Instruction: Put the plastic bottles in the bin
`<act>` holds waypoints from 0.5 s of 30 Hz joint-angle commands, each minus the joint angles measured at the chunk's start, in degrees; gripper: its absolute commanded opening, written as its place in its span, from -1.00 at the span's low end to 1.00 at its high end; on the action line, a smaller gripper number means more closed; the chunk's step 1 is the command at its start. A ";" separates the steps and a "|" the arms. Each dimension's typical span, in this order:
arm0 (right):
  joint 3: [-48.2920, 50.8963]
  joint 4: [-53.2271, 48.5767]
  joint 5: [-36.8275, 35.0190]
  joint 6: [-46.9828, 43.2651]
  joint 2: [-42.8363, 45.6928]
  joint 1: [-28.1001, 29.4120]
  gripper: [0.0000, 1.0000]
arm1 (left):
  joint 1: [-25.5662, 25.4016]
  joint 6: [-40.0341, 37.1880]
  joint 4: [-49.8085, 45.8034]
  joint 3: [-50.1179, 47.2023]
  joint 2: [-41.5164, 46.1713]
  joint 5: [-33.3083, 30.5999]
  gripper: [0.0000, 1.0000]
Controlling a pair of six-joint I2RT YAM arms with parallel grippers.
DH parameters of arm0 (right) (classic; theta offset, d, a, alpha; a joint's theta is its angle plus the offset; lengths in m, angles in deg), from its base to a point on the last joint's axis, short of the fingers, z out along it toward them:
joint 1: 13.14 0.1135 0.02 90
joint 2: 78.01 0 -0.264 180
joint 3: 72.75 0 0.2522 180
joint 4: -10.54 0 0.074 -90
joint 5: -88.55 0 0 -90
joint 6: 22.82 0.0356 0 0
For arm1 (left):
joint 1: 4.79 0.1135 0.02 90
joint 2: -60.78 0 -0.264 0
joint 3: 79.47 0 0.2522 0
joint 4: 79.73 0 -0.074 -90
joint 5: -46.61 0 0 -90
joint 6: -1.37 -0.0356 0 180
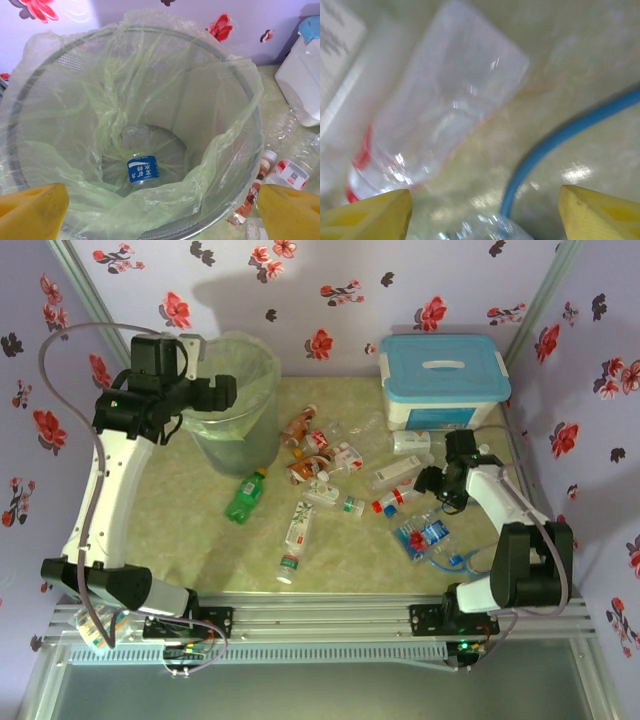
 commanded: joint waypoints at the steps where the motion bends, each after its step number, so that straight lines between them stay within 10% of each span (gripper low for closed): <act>1: 5.40 18.08 6.63 12.52 2.31 -3.35 0.56 | -1.16 1.63 1.97 -2.08 2.30 1.12 0.95; 15: 9.32 32.24 8.13 20.76 -4.39 -4.97 0.59 | -12.01 6.49 1.58 -13.60 11.60 -5.13 0.98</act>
